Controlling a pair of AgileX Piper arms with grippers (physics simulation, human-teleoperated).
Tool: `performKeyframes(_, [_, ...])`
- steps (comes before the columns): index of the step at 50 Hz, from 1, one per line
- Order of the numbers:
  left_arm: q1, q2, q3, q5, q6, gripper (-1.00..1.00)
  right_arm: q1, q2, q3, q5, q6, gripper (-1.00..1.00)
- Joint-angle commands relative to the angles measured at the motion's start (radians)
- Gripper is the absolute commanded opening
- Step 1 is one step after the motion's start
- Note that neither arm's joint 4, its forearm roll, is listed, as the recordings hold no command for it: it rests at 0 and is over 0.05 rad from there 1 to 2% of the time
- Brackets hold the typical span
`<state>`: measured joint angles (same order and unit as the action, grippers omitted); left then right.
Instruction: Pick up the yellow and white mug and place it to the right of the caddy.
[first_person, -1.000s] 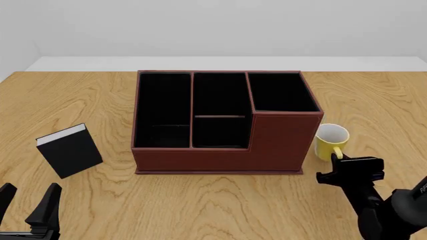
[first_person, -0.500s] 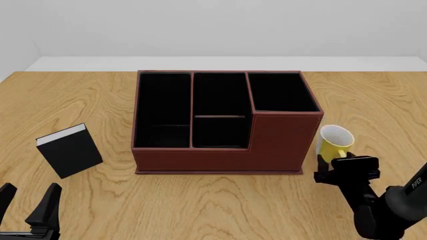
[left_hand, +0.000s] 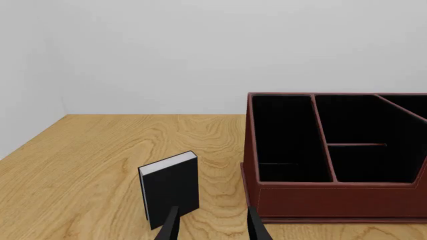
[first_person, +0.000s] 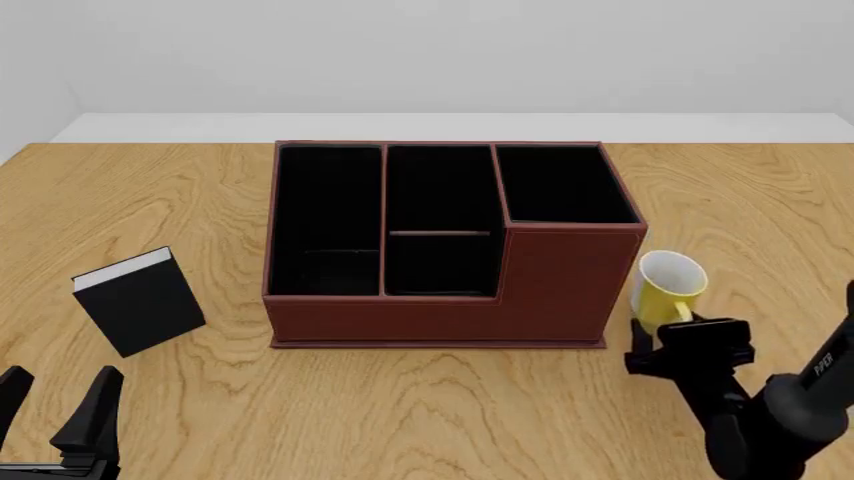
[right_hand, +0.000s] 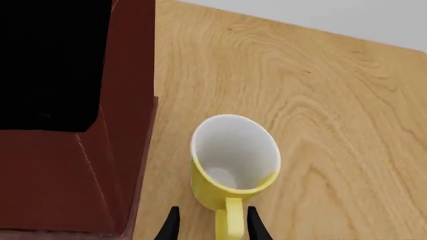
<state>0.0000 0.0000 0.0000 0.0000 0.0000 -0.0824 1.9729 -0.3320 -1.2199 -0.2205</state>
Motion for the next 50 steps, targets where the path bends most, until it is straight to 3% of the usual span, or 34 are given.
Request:
performKeyframes(1, [0.0,0.0,0.0,0.0,0.0,1.0,0.008,-0.009,0.025,0.0,-0.001,1.0])
performKeyframes(50, [0.0,0.0,0.0,0.0,0.0,1.0,-0.012,-0.063,0.092,0.0,-0.015,1.0])
